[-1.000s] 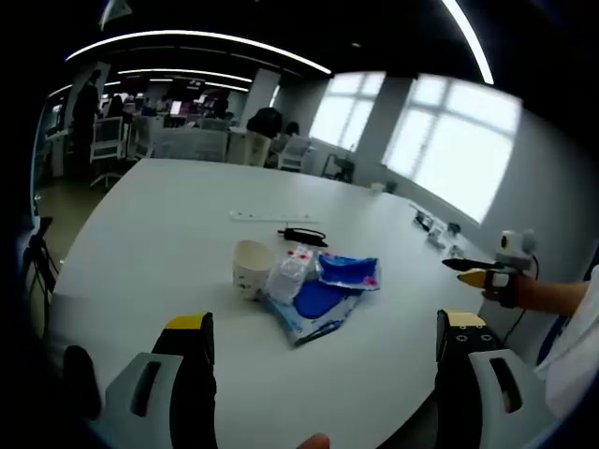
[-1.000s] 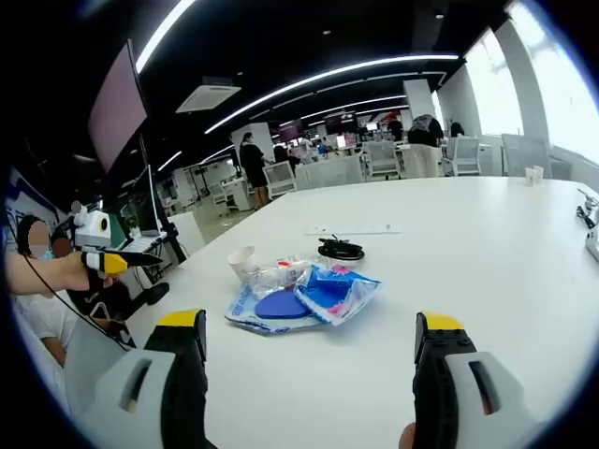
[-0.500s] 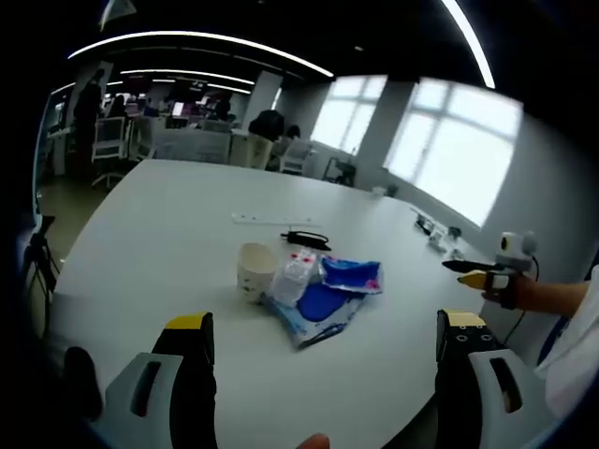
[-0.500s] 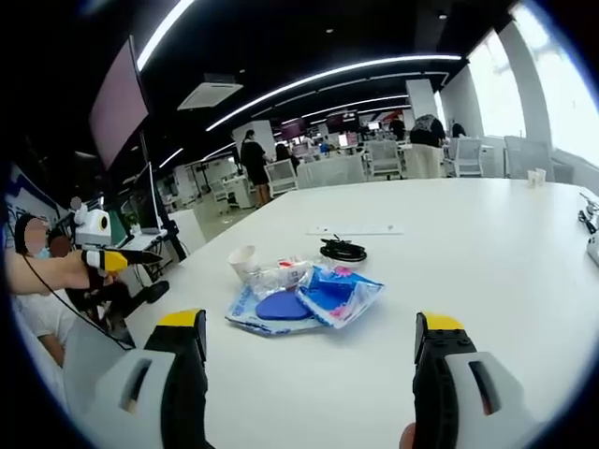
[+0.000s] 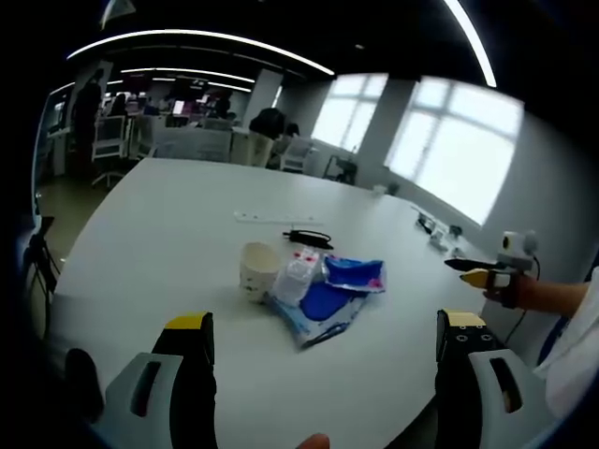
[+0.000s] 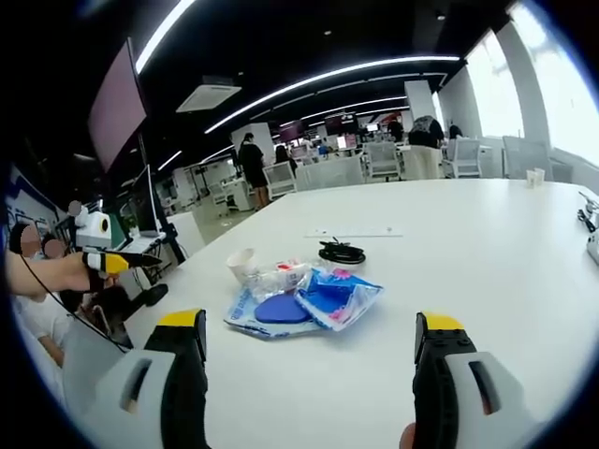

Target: Arrange the tabletop items into an orderly group along one side of the table until the central work area is clear of visible clutter.

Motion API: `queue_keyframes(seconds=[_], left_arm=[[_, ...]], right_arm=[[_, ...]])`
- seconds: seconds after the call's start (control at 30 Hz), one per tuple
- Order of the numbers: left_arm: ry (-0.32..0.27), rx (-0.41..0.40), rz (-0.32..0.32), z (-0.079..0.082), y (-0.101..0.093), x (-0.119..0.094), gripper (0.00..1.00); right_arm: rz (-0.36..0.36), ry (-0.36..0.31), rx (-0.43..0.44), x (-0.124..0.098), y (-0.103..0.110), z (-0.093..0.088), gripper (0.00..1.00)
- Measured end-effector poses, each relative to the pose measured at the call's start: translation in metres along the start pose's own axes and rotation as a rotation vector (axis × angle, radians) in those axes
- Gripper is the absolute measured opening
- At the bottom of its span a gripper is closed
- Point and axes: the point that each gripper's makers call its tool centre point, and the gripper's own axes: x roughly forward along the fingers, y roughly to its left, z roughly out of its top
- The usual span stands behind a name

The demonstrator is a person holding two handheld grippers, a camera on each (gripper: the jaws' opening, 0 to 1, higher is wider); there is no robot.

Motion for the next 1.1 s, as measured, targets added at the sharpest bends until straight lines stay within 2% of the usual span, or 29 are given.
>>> queue_keyframes(seconds=[0.53,1.1], left_arm=[[0.002,0.003,-0.003,0.0046,-0.0026,-0.0021,0.96],[0.011,-0.003,-0.005,0.0008,-0.0007,-0.0013,0.96]], right_arm=[[-0.005,-0.002,0.014,-0.0002,0.0032,-0.0025,0.91],[-0.005,0.005,0.016,-0.0001,0.0028,-0.0059,0.9]])
